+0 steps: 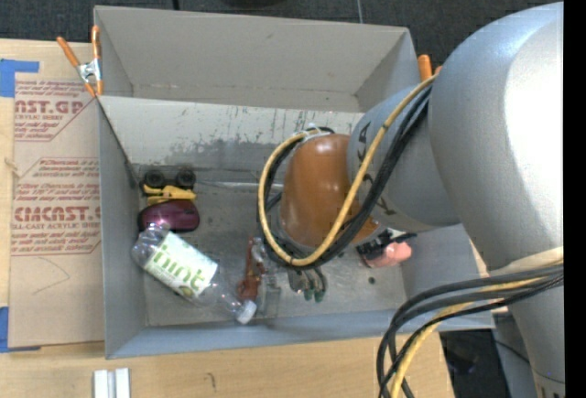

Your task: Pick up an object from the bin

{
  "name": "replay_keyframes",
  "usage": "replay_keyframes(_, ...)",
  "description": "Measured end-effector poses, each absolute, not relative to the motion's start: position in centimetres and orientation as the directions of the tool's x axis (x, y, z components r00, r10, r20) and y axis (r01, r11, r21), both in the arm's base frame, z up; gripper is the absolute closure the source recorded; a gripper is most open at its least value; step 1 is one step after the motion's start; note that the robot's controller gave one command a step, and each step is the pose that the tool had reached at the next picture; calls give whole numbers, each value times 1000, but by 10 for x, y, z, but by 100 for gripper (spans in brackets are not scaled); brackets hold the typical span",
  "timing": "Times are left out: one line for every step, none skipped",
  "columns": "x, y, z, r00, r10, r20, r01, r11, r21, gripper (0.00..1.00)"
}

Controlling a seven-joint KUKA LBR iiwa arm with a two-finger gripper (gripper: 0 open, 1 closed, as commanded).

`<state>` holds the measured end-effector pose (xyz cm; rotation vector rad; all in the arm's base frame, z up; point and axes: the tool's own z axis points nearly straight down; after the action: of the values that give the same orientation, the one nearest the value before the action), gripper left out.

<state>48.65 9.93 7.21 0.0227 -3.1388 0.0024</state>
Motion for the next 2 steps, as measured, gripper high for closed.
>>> replay_keyframes(484, 105, 91, -1000, -4, -3, -4, 1000, 0, 100)
replay_keyframes(500, 116, 180, -1000, -25, -1, -26, 1000, 1, 100)
